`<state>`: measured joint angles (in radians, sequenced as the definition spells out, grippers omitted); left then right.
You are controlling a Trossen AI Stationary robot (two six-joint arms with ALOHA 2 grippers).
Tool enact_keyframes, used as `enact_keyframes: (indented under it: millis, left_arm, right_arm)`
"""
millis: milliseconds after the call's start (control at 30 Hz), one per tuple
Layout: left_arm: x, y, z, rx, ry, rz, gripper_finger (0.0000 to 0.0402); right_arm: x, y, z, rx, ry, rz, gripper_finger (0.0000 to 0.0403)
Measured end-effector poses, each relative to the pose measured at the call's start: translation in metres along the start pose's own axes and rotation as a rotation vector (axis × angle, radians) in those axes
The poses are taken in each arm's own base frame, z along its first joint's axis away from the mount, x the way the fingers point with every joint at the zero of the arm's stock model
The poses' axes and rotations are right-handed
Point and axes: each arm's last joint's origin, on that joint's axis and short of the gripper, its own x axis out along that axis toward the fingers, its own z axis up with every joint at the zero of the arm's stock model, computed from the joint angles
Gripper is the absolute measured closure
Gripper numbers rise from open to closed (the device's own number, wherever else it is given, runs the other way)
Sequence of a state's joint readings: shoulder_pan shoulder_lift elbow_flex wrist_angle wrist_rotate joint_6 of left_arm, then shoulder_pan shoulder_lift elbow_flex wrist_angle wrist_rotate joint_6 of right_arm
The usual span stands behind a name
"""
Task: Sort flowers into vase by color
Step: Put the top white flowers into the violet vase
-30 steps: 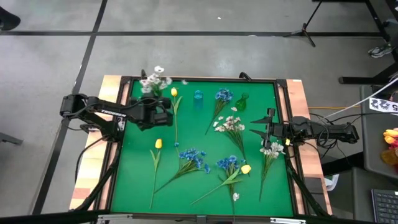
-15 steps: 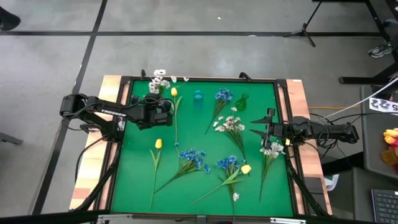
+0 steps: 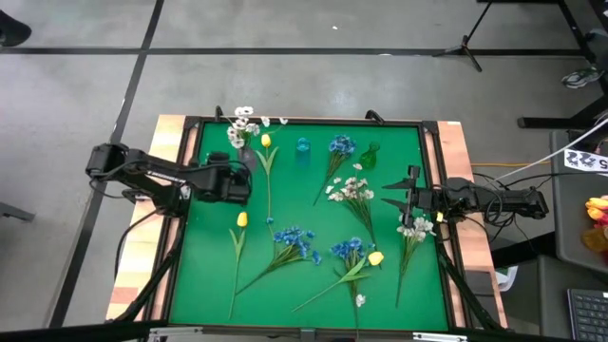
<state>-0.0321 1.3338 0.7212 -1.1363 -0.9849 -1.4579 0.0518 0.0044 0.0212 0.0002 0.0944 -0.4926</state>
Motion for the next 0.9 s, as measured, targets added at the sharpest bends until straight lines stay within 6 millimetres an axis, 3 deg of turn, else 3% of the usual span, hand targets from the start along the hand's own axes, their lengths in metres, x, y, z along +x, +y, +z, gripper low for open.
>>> enact_keyframes:
  millis: [233, 400, 700, 900]
  left_arm:
    - [-0.031, -0.011, -0.014, 0.073, 0.081, -0.270, 0.0356]
    - [-0.052, -0.030, -0.017, 0.083, 0.016, -0.499, 0.0331]
    - [-0.073, -0.055, 0.001, 0.057, -0.189, -0.706, 0.0255]
    - [-0.084, -0.058, 0.013, 0.072, -0.263, -0.794, 0.0232]
  right_arm:
    - [0.000, 0.000, 0.000, 0.003, -0.001, 0.000, 0.0242]
    - [0.000, -0.001, 0.001, 0.064, -0.016, -0.015, 0.0242]
    - [0.003, -0.001, 0.000, 0.280, 0.009, -0.047, 0.0242]
    - [0.011, 0.005, -0.009, 0.498, 0.152, -0.009, 0.0242]
